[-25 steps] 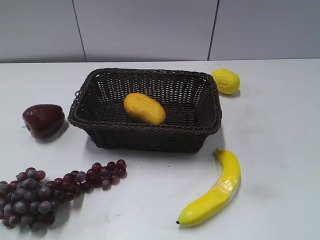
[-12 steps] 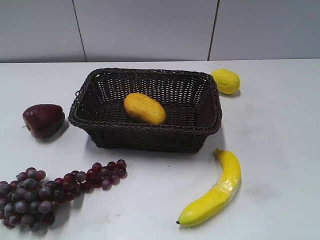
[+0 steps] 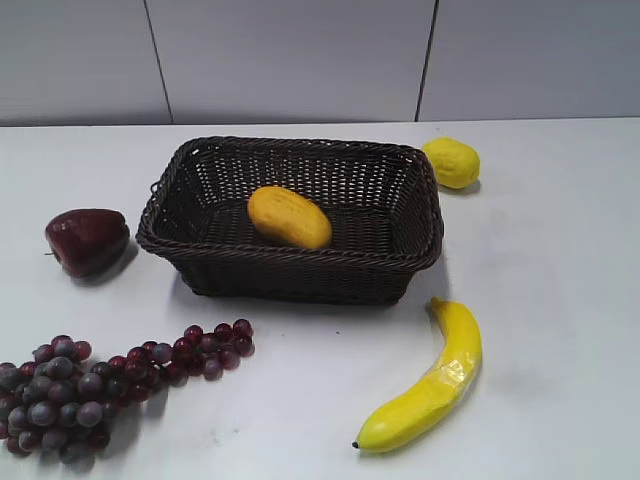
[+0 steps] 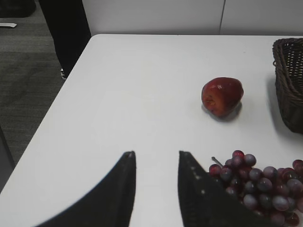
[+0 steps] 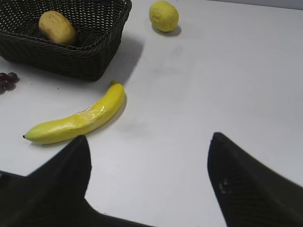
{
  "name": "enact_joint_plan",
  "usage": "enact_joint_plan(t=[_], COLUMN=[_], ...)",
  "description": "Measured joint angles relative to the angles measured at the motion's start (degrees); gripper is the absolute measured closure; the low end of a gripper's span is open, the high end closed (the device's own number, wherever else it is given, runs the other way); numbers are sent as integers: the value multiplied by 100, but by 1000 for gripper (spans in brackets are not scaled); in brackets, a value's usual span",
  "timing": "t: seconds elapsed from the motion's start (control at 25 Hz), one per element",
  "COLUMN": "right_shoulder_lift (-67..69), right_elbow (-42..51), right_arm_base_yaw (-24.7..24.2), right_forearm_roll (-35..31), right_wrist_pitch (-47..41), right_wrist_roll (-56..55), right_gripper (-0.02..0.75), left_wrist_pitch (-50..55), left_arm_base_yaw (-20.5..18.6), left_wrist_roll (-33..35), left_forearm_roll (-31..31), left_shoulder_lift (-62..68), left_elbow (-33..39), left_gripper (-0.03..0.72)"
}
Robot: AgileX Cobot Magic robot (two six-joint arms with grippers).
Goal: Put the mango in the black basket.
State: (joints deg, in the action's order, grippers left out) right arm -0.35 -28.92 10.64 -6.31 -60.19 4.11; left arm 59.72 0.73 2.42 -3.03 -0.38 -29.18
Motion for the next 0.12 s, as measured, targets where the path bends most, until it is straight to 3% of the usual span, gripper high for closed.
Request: enact_joint_plan(t=[0.12], right_shoulder_lift=[0], right_elbow=[0], right_arm_base_yaw=[-247], right_forearm_roll=[0], right_wrist_pitch=[0], right_wrist_roll=[0], right_gripper=[150], left_wrist_pitch=[0], left_arm_base_yaw=[0], left_wrist_roll=[0], left_forearm_roll=[0], left_shoulder_lift=[0], left_elbow=[0], left_gripper=[448])
